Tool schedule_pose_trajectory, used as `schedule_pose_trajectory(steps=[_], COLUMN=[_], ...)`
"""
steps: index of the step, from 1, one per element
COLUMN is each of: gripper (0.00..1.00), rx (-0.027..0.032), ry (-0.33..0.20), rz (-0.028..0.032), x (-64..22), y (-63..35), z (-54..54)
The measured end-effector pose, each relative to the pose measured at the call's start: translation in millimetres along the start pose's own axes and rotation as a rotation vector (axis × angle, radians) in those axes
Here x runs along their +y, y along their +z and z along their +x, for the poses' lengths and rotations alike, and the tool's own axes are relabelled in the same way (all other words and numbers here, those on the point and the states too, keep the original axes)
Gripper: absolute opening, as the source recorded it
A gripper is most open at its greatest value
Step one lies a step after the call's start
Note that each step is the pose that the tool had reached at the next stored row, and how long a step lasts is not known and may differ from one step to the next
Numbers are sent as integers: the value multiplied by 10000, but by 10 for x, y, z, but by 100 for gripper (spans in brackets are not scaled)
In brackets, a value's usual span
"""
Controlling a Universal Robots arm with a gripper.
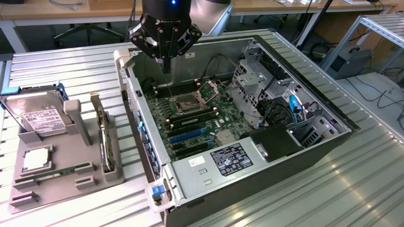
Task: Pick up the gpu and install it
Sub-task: 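Reach for the gpu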
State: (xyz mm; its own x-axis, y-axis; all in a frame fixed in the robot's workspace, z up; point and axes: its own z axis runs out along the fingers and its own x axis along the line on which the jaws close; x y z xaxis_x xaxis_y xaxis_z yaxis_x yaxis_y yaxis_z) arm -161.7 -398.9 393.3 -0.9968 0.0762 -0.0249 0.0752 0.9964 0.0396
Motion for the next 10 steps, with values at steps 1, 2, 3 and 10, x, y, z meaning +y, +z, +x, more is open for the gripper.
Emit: schedule_pose_trajectory(steps=[1,2,3,10], gripper=[11,11,11,11], rx=[-1,0,0,0], ry=[0,-1,-1,-1], rz=[0,1,2,8], x=[0,-1,-1,-3], y=[0,0,-1,-1], z=[3,8,12,36])
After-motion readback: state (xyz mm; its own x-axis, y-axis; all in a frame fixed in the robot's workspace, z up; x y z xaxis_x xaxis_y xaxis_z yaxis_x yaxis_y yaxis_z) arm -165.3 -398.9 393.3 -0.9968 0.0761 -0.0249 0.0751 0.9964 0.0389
